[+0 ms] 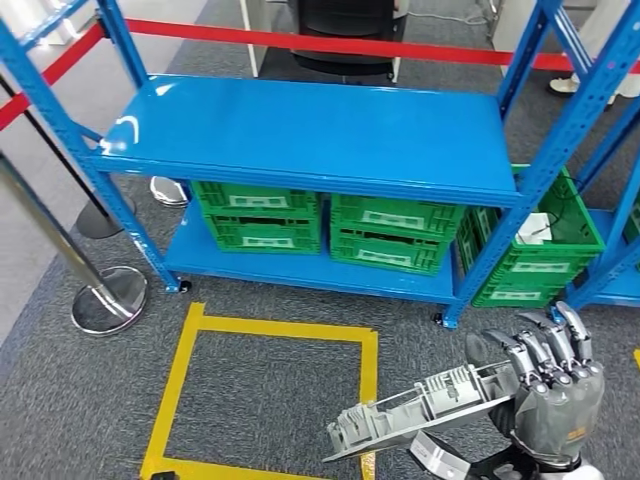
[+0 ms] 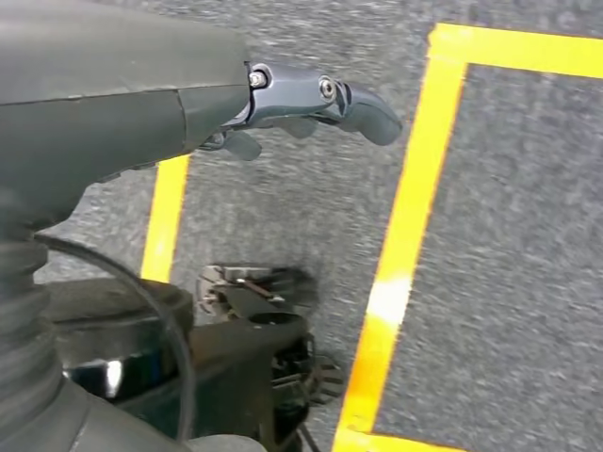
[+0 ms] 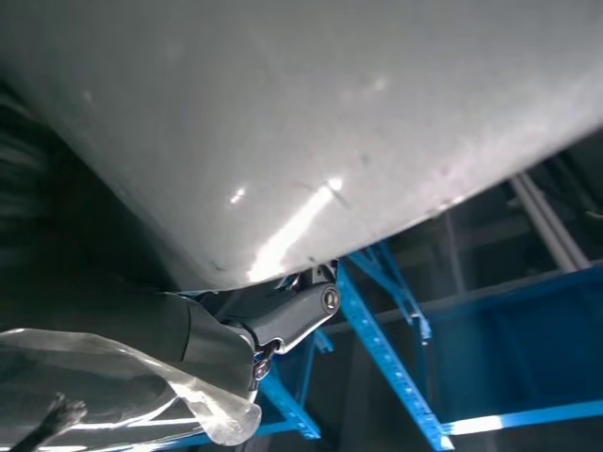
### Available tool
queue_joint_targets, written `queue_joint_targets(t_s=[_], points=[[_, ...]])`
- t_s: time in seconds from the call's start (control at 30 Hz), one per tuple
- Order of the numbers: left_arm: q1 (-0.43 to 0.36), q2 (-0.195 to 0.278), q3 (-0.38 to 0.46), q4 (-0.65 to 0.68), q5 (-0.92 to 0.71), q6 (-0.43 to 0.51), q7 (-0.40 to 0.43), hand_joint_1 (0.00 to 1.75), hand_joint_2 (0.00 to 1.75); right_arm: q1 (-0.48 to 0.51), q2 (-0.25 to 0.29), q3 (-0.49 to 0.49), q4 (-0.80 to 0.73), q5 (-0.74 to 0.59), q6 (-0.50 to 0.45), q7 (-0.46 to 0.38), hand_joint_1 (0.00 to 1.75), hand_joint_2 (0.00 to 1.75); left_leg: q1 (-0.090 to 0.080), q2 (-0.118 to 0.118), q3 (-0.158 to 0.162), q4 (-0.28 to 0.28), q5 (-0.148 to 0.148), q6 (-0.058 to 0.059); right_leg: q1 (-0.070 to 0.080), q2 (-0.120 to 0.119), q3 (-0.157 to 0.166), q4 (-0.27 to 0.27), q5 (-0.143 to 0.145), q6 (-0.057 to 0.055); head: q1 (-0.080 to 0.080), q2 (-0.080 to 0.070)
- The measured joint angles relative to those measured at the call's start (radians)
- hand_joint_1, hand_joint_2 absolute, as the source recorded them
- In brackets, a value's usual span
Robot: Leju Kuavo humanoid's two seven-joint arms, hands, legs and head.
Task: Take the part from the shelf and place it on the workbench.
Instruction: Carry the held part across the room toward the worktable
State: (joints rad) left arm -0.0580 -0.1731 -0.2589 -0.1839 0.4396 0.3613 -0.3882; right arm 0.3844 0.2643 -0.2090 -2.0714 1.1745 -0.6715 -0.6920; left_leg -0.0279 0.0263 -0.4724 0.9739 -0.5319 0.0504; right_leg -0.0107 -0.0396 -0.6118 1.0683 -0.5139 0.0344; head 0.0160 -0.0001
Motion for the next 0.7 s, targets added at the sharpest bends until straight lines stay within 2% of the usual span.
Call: queue_joint_targets(t_s=[0.03,0.1,0.13,0.17,0.2,0.23,0.3,0.33,0.37,0.43,0.5,0.57,0.63,0.67,0.7], points=[[0.001,0.000,0.000,0.000,0.000,0.000,0.002,0.00,1.75,0.001,0.000,0.000,0.002,0.002,0.000,0.000,1.75,1.75,0.002,-0.007,-0.007,-0.003,0.010,0.001,-0.001,0.013,-0.018,0.041,-0.032,0.003,0.001,0.000],[0.002,0.000,-0.001,0.000,-0.001,0.000,0.007,0.00,1.75,0.003,0.000,0.000,0.008,0.007,0.000,0.000,1.75,1.75,0.000,-0.022,-0.027,0.001,0.023,0.005,0.000,0.032,-0.064,0.162,-0.103,0.007,0.001,0.000],[0.002,0.000,-0.001,0.000,-0.001,0.000,0.010,0.00,1.75,0.004,0.000,-0.001,0.011,0.010,0.000,0.000,1.75,1.75,-0.001,-0.030,-0.037,0.005,0.028,0.006,0.000,0.035,-0.078,0.209,-0.122,0.009,0.001,0.000],[0.003,0.000,-0.001,0.000,-0.001,0.000,0.012,0.00,1.75,0.005,0.000,-0.001,0.014,0.013,0.000,0.000,1.75,1.75,-0.003,-0.038,-0.045,0.009,0.031,0.005,0.001,0.036,-0.076,0.226,-0.123,0.009,0.001,0.000],[0.003,0.000,-0.002,0.000,-0.002,0.000,0.012,0.00,1.75,0.006,0.000,-0.001,0.016,0.016,0.000,0.000,1.75,1.75,-0.003,-0.048,-0.052,0.015,0.034,0.005,0.001,0.038,-0.055,0.203,-0.105,0.009,0.001,0.000],[0.004,0.000,-0.002,0.000,-0.002,0.000,0.013,0.00,1.75,0.006,0.000,-0.002,0.019,0.018,0.000,0.000,1.75,1.75,-0.004,-0.058,-0.057,0.021,0.035,0.004,0.000,0.046,-0.017,0.146,-0.074,0.007,0.001,0.000],[0.002,0.000,-0.004,0.000,-0.003,0.000,0.014,0.00,1.75,0.008,0.000,-0.002,0.023,0.021,0.000,0.000,1.75,1.75,-0.005,-0.077,-0.069,0.037,0.035,0.001,-0.002,0.087,0.059,0.020,-0.036,-0.001,0.000,0.000],[0.000,0.000,-0.005,0.000,-0.004,0.000,0.015,0.00,1.75,0.010,0.000,-0.003,0.025,0.022,0.000,0.000,1.75,1.75,-0.004,-0.085,-0.078,0.046,0.036,-0.002,-0.003,0.104,0.081,-0.018,-0.031,-0.004,0.000,0.000],[0.000,0.000,-0.007,0.000,-0.005,0.000,0.016,0.00,1.75,0.012,0.000,-0.003,0.027,0.024,0.000,0.000,1.75,1.75,-0.003,-0.094,-0.087,0.052,0.039,-0.007,-0.003,0.113,0.088,-0.032,-0.035,-0.006,0.000,0.000],[0.000,0.001,-0.009,0.000,-0.007,0.000,0.016,0.00,1.75,0.016,0.000,-0.004,0.029,0.027,0.000,0.000,1.75,1.75,-0.002,-0.112,-0.101,0.058,0.045,-0.018,-0.004,0.097,0.089,-0.038,-0.031,-0.012,0.001,0.000],[0.001,0.001,-0.010,0.001,-0.008,0.001,0.016,0.00,1.75,0.017,0.001,-0.004,0.031,0.028,0.000,0.000,1.75,1.75,-0.005,-0.096,-0.116,0.084,0.027,-0.032,-0.012,0.072,0.089,-0.044,-0.025,-0.019,-0.005,0.000],[0.000,0.002,-0.011,0.001,-0.009,0.002,0.016,0.00,1.75,0.019,0.002,-0.005,0.032,0.029,0.000,0.000,1.75,1.75,0.002,-0.060,-0.159,0.180,-0.031,-0.051,-0.017,0.043,0.089,-0.047,-0.021,-0.024,-0.014,0.000],[0.001,0.003,-0.012,0.001,-0.009,0.002,0.016,0.00,1.75,0.021,0.002,-0.006,0.033,0.030,0.000,0.000,1.75,1.75,0.019,-0.044,-0.212,0.301,-0.082,-0.067,-0.019,0.014,0.086,-0.047,-0.021,-0.024,-0.017,0.000],[0.001,0.003,-0.012,0.001,-0.009,0.002,0.016,0.00,1.75,0.020,0.002,-0.006,0.034,0.030,0.000,0.000,1.75,1.75,0.026,-0.041,-0.222,0.327,-0.083,-0.074,-0.020,0.000,0.085,-0.047,-0.022,-0.024,-0.017,0.000],[0.002,0.004,-0.013,0.001,-0.009,0.002,0.016,0.00,1.75,0.020,0.002,-0.006,0.035,0.030,0.000,0.000,1.75,1.75,0.033,-0.038,-0.215,0.317,-0.067,-0.079,-0.022,-0.013,0.085,-0.047,-0.022,-0.023,-0.017,0.000]])
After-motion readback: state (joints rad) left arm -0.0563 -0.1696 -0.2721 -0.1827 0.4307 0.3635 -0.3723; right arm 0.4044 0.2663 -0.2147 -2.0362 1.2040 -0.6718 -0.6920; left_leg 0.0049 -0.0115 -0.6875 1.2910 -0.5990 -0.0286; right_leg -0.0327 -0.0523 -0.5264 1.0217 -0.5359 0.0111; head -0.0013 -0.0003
